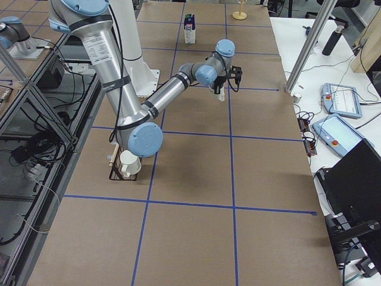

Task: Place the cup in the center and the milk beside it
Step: 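Carry the white mug with the right gripper to the table center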

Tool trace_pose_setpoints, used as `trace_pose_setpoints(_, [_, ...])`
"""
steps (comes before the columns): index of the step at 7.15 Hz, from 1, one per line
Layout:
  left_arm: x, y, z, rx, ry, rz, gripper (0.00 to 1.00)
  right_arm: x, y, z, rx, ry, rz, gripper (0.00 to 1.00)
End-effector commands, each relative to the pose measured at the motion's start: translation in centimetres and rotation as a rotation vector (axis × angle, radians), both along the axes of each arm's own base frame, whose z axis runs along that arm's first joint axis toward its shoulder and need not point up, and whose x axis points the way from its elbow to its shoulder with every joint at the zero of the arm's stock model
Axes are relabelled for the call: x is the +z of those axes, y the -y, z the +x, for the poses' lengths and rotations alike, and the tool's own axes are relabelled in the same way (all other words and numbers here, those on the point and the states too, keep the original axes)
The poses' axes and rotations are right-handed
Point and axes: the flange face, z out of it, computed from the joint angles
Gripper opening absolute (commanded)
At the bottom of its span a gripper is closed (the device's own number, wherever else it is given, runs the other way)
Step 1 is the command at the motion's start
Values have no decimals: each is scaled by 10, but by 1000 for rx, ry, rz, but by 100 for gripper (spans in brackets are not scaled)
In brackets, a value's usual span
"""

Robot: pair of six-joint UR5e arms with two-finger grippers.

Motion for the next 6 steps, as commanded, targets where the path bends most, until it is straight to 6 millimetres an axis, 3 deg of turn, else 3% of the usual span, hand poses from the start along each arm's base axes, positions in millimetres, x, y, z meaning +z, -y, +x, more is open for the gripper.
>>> trace_pose_setpoints(1, [0, 1, 1, 0, 0, -2, 99, -65, 28, -89, -11, -74, 27, 0])
trace_pose_setpoints(3, [0, 1, 1, -1, 0, -1, 99, -78, 58, -144, -26, -109, 19, 0])
trace_pose_setpoints(4, [-1, 1, 1, -1, 0, 0, 99, -72, 65, -166, -32, -93, 45, 0])
trace_pose_setpoints(6, [0, 1, 1, -1, 0, -3, 99, -58, 69, -176, -25, -111, 52, 0])
